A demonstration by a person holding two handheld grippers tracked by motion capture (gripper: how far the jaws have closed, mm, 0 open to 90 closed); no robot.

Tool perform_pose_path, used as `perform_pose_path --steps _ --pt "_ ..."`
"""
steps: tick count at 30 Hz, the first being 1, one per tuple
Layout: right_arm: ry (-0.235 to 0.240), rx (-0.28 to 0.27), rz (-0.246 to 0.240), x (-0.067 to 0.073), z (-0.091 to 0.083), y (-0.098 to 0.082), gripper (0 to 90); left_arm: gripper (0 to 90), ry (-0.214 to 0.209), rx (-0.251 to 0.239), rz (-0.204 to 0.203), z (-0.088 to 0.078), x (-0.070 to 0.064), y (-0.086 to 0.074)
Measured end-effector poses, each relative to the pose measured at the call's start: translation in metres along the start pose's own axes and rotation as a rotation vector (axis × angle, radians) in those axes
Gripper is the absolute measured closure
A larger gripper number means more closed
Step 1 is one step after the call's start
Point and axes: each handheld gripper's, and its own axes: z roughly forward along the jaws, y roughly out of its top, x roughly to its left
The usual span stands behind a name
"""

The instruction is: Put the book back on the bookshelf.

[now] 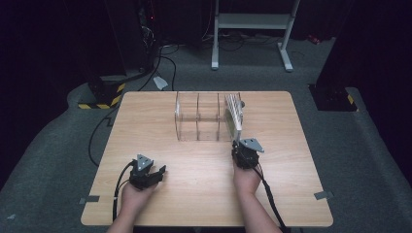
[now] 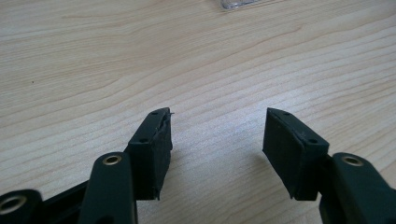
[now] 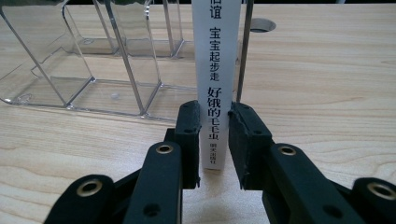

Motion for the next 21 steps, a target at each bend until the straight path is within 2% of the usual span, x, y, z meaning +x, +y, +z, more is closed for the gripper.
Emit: perform_pose_path --steps 17,21 --pt "-0.007 -0.004 0.001 0.0005 0.0024 0.0033 73.4 42.2 -0.001 -0.002 -0.001 -0.0002 -0.0001 -0.0001" --pt "0.003 -0.008 0.015 0.0001 0.0011 0.0039 69.3 42.2 -0.001 -0.003 -0.001 -0.0002 -0.0001 -0.0001"
